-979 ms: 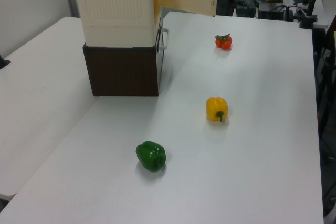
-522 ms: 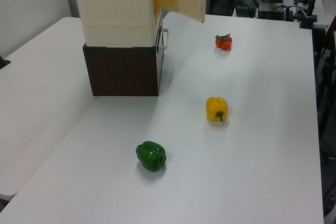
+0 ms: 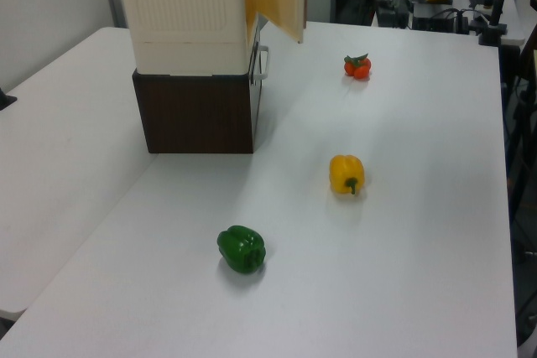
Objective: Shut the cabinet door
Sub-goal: 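Push the door with the gripper, swinging it shut against the cabinet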
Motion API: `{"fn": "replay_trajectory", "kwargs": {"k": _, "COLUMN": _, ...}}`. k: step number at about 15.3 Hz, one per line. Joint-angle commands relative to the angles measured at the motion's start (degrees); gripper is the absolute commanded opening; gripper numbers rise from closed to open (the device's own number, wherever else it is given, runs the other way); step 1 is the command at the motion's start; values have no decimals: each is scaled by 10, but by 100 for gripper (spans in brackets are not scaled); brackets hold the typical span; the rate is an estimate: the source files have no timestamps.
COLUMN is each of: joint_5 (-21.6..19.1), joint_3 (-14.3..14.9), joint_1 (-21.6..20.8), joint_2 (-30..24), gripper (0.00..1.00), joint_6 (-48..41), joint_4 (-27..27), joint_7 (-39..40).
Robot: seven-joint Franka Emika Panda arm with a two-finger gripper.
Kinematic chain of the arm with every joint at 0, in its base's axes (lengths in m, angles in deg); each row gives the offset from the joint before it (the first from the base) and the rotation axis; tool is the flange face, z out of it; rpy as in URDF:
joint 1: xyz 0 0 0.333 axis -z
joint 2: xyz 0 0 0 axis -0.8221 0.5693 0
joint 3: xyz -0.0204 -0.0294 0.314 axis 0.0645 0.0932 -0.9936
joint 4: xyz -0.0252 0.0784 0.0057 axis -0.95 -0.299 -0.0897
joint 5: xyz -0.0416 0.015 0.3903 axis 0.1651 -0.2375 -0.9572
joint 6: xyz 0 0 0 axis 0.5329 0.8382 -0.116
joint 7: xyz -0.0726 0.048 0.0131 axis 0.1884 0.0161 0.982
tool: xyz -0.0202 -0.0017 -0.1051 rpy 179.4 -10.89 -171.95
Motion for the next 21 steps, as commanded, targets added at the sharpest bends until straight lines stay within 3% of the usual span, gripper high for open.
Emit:
{"fn": "replay_trajectory", "kwargs": {"k": 1, "joint_5": -10, "joint_3": -15, "joint_1": -3, "joint_2": 20, "gripper": 0, "joint_6": 52, "joint_4": -19, "joint_7": 19}}
{"fn": "replay_trajectory", "kwargs": {"k": 7, "joint_5": -3, "joint_3": -40, "joint_1": -4, "joint_2": 44, "gripper": 0, "joint_6": 124, "joint_4": -31, "joint_7": 28}}
{"fn": "replay_trajectory", "kwargs": {"k": 21, "joint_5": -3, "joint_3": -54, "joint_1": -33, "joint_2": 98, "gripper": 0, "joint_6": 260, "joint_4": -32, "joint_7": 23}}
